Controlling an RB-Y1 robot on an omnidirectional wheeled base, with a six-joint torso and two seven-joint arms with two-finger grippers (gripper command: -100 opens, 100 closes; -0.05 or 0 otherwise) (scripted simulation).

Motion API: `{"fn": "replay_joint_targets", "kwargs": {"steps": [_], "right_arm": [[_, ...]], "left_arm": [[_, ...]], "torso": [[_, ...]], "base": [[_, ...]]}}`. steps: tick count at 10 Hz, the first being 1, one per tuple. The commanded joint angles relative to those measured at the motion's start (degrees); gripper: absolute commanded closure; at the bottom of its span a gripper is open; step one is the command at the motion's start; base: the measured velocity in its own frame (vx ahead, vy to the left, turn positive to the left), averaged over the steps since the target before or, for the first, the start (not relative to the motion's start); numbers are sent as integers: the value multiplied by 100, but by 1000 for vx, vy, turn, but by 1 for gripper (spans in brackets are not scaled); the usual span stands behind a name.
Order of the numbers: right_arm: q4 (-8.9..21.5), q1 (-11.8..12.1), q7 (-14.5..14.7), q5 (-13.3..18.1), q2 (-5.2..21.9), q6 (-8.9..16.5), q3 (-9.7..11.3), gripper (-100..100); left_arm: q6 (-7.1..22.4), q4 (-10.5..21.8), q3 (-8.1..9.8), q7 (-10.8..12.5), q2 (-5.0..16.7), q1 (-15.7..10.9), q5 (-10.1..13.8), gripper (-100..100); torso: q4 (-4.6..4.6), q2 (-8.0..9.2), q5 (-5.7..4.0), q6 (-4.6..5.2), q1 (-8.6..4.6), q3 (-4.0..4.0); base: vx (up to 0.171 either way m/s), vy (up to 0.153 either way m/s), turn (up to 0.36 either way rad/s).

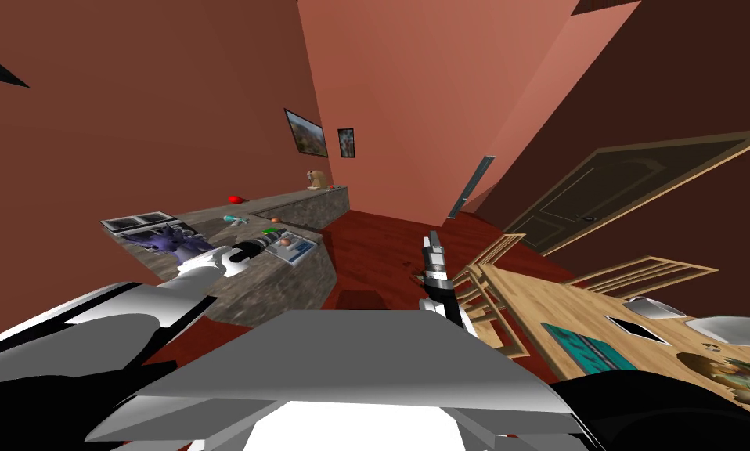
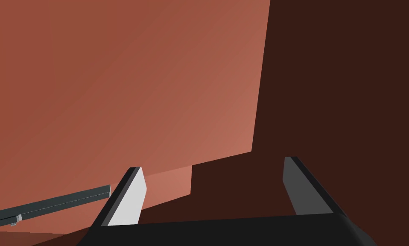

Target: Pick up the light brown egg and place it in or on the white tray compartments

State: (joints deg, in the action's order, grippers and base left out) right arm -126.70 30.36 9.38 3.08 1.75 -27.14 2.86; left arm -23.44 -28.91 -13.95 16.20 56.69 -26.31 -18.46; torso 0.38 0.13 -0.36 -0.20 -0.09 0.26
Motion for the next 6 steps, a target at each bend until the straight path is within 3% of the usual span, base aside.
{"fn": "replay_joint_targets", "kwargs": {"steps": [1, 6], "right_arm": [[0, 0, 0, 0, 0, 0, 0, 0], [0, 0, 0, 0, 0, 0, 0, 0]], "left_arm": [[0, 0, 0, 0, 0, 0, 0, 0], [1, -2, 1, -2, -1, 1, 0, 0]], "torso": [[0, 0, 0, 0, 0, 0], [-1, -5, 1, 0, 5, -3]], "base": [[0, 0, 0], [0, 0, 0]]}}
